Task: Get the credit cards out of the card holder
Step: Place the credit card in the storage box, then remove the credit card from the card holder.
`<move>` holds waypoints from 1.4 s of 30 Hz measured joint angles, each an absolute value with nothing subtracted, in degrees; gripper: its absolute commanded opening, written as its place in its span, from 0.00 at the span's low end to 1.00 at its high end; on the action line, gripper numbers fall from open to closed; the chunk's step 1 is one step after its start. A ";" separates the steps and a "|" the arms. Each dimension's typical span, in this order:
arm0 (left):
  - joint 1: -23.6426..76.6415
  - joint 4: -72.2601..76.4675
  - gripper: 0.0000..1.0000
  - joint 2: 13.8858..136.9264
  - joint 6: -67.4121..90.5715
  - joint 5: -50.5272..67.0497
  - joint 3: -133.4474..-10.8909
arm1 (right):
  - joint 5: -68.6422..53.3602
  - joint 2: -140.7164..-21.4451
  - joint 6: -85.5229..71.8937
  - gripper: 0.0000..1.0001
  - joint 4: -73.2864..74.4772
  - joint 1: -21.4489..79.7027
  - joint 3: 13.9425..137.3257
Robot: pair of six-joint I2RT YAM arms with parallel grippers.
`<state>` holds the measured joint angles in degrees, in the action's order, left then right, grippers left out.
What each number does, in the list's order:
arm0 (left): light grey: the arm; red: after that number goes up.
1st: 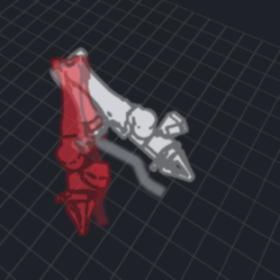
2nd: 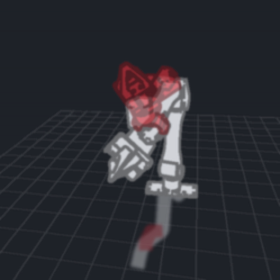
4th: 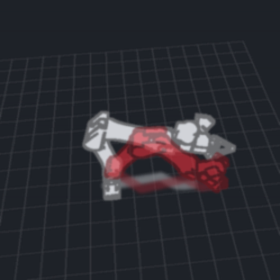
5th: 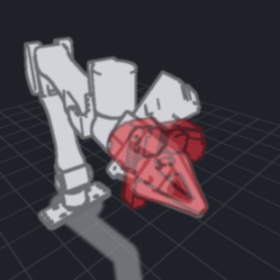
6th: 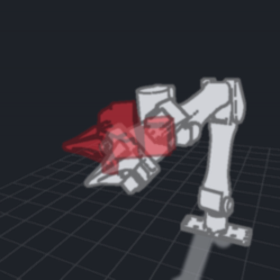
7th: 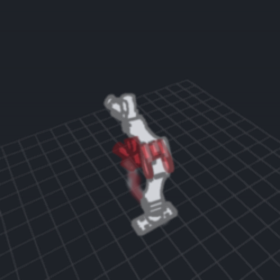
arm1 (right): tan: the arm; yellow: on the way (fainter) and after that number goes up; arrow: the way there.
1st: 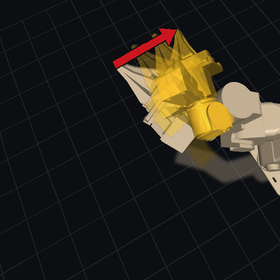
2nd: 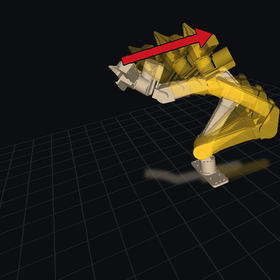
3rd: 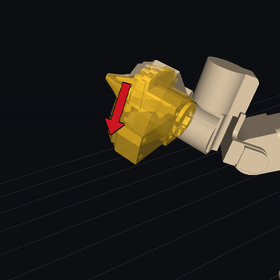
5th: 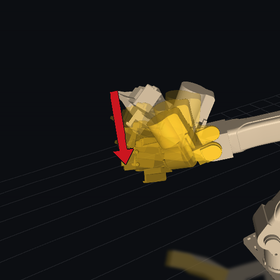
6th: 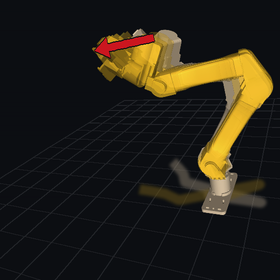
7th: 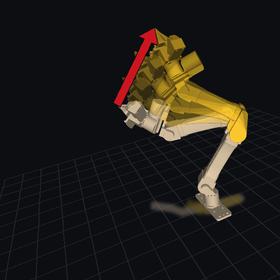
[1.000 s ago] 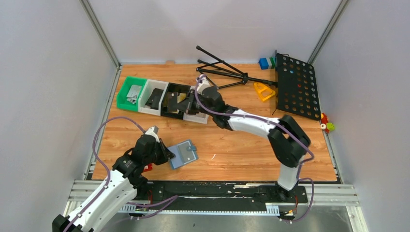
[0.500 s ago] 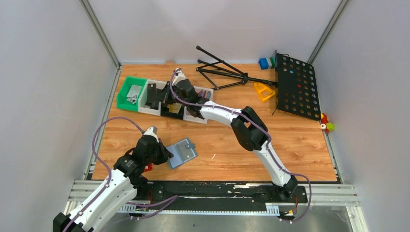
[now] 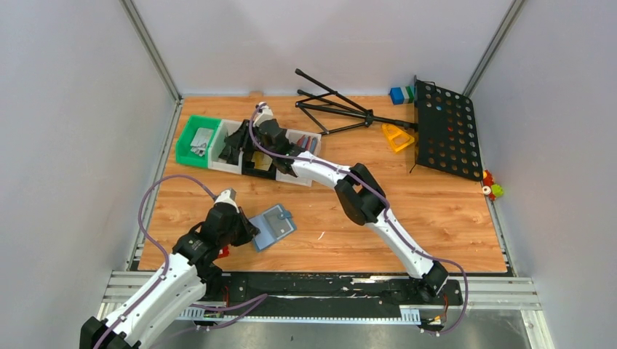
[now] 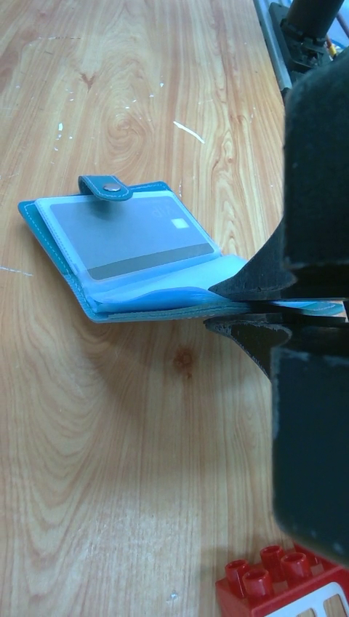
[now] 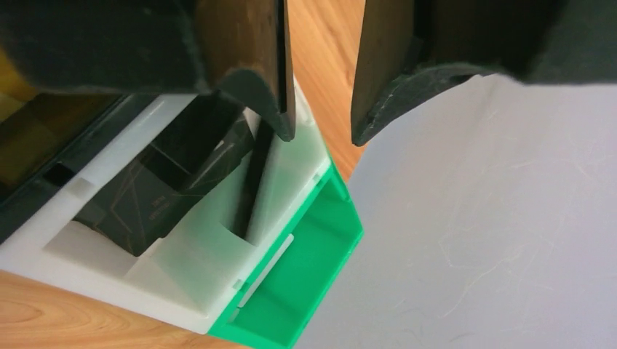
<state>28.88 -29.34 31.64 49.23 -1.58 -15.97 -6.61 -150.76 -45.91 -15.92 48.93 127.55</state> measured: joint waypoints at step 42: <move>28.84 5.80 0.00 37.69 51.90 28.82 -14.81 | -18.17 -58.89 -32.08 0.92 -6.13 42.83 34.44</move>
<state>28.84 5.80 37.69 51.90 28.82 -14.81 -18.17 -58.89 -32.08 -6.13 42.83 34.44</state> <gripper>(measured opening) 0.048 0.915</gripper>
